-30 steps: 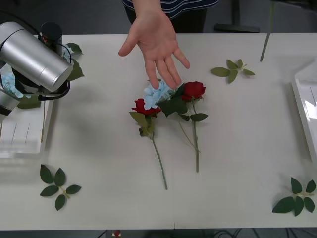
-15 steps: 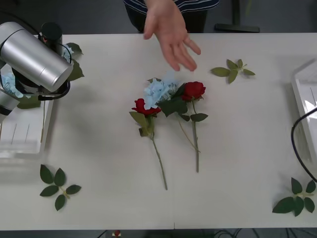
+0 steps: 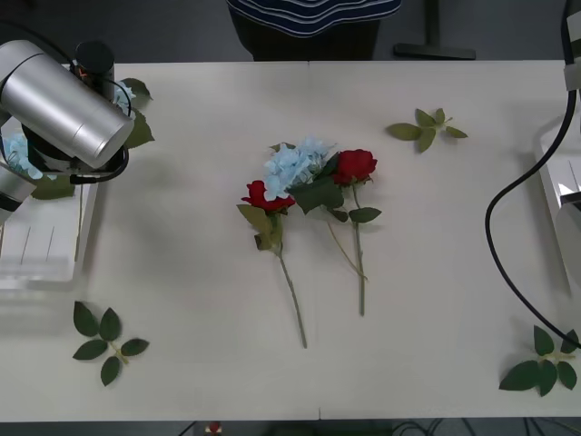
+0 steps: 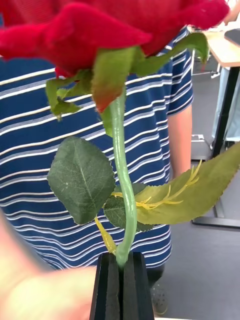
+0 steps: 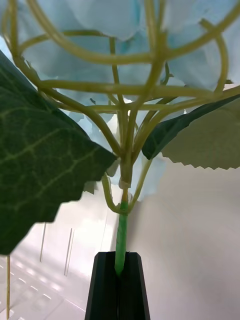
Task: Place the red flowers into the right box and the blue flowers into the left box. If a person shows an open palm, hand one flower to the person first, then continue sorting.
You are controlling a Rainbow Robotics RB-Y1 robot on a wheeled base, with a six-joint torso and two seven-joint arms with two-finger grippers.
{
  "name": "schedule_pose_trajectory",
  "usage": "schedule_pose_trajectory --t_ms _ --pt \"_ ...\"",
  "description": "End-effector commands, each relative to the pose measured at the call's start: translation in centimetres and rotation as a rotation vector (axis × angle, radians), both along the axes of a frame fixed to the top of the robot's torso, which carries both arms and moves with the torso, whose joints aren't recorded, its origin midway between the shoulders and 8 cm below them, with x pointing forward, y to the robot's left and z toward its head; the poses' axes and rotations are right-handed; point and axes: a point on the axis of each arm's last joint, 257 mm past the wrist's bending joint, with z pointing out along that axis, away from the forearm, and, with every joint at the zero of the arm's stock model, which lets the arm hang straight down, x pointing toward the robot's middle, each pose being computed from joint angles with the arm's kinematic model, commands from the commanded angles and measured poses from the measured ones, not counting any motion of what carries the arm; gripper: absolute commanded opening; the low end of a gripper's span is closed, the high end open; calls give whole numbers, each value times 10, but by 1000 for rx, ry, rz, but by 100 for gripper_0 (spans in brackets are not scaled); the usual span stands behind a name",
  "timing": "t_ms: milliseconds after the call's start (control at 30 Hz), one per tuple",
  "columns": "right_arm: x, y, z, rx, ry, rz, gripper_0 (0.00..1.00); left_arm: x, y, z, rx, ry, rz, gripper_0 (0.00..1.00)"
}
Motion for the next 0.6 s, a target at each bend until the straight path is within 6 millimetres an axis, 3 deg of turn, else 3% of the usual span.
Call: schedule_pose_trajectory --t_ms 33,467,500,567,600 --pt "-9 7 32 60 -46 23 0 1 4 10 -3 -25 17 0" --pt "-9 7 32 60 -46 23 0 1 4 10 -3 -25 17 0" --pt "-9 7 32 60 -46 23 6 1 4 10 -3 -25 17 0" --pt "-9 7 32 60 -46 23 56 1 4 10 -3 -25 17 0" --pt "-9 7 32 60 -46 23 69 1 4 10 -3 -25 17 0"
